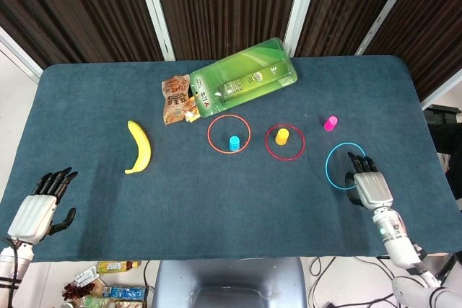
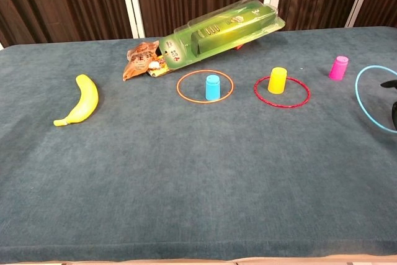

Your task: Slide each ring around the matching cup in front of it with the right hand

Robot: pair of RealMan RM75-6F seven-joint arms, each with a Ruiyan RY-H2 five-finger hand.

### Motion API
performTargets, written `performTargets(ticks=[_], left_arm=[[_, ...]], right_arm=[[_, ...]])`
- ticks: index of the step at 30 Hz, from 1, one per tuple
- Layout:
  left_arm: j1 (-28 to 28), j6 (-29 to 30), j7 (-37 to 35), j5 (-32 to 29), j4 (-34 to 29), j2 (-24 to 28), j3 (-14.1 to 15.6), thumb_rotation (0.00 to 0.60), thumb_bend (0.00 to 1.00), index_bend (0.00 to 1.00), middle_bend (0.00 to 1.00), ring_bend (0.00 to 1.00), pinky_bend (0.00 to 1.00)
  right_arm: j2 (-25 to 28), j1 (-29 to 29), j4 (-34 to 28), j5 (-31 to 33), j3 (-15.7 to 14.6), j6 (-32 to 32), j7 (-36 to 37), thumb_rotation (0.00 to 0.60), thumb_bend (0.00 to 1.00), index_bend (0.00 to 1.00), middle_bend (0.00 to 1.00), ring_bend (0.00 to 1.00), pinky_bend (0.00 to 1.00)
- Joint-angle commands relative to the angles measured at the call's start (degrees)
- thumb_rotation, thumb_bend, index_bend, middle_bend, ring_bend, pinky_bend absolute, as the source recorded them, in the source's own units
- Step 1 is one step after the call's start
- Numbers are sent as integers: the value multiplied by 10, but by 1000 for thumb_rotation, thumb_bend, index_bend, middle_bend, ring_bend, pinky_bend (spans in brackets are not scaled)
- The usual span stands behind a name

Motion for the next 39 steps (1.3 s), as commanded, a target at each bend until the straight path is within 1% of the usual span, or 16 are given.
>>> performTargets(ticks=[1, 7, 10, 13, 14, 15, 17, 22, 25, 27, 29, 32, 33, 35, 38, 39], left_arm=[[-1, -1, 1, 0, 0, -1, 0, 600, 456, 0, 0, 0, 58], [-2, -4, 8, -3, -1, -3, 0, 600, 457, 0, 0, 0, 58], [-3, -6, 12, -6, -1, -5, -1, 600, 457, 0, 0, 0, 58], [-4, -8, 14, -9, 1, -6, -3, 600, 457, 0, 0, 0, 57], [-4, -9, 15, -11, 1, -6, -3, 600, 457, 0, 0, 0, 57], [-4, -10, 15, -12, 1, -6, -4, 600, 457, 0, 0, 0, 57], [-5, -12, 16, -13, 1, -7, -4, 600, 458, 0, 0, 0, 58], [-7, -15, 17, -16, 2, -7, -4, 600, 459, 0, 0, 0, 58], [-6, -13, 17, -14, 1, -7, -4, 600, 458, 0, 0, 0, 58], [-4, -9, 17, -11, 0, -7, -3, 600, 457, 0, 0, 0, 58], [-3, -5, 16, -9, 0, -7, -3, 600, 458, 0, 0, 0, 58], [-2, 1, 15, -5, 1, -8, -3, 600, 457, 0, 0, 0, 57], [-2, 3, 15, -2, 2, -9, -3, 600, 458, 0, 0, 0, 55], [-1, 9, 13, 2, 7, -13, -5, 600, 458, 0, 0, 0, 50], [-1, 13, 17, 4, 12, -18, -5, 600, 457, 0, 0, 0, 41], [-1, 13, 18, 4, 12, -19, -5, 600, 457, 0, 0, 0, 39]], right_arm=[[3, 13, -1, 10, 14, -11, 5, 600, 489, 790, 96, 0, 0], [2, 69, 12, 53, 68, -66, -5, 600, 489, 790, 96, 0, 0], [-10, 103, 40, 82, 91, -105, -25, 600, 489, 783, 96, 0, 0], [-30, 134, 82, 114, 109, -150, -39, 600, 488, 735, 97, 0, 0], [-37, 144, 96, 124, 114, -166, -38, 600, 489, 700, 97, 0, 0], [-41, 150, 104, 128, 117, -176, -36, 600, 489, 638, 97, 0, 0], [-49, 158, 117, 133, 118, -187, -30, 600, 489, 480, 92, 0, 0], [-41, 152, 109, 121, 109, -175, -16, 600, 459, 268, 59, 0, 0], [-12, 129, 65, 108, 104, -138, 4, 600, 434, 210, 54, 0, 0], [24, 95, 1, 90, 99, -78, 21, 600, 434, 199, 49, 0, 0], [67, 51, -74, 65, 85, -8, 25, 600, 432, 182, 40, 0, 0], [148, -40, -219, 26, 46, 122, -13, 600, 426, 123, 4, 0, 0], [177, -76, -272, 11, 25, 170, -41, 600, 423, 107, 0, 0, 0], [210, -136, -341, -17, -9, 252, -94, 600, 415, 57, 0, 0, 0], [217, -197, -380, -57, -42, 342, -129, 600, 408, 13, 0, 0, 0], [217, -205, -382, -67, -49, 353, -139, 600, 406, 13, 0, 0, 0]])
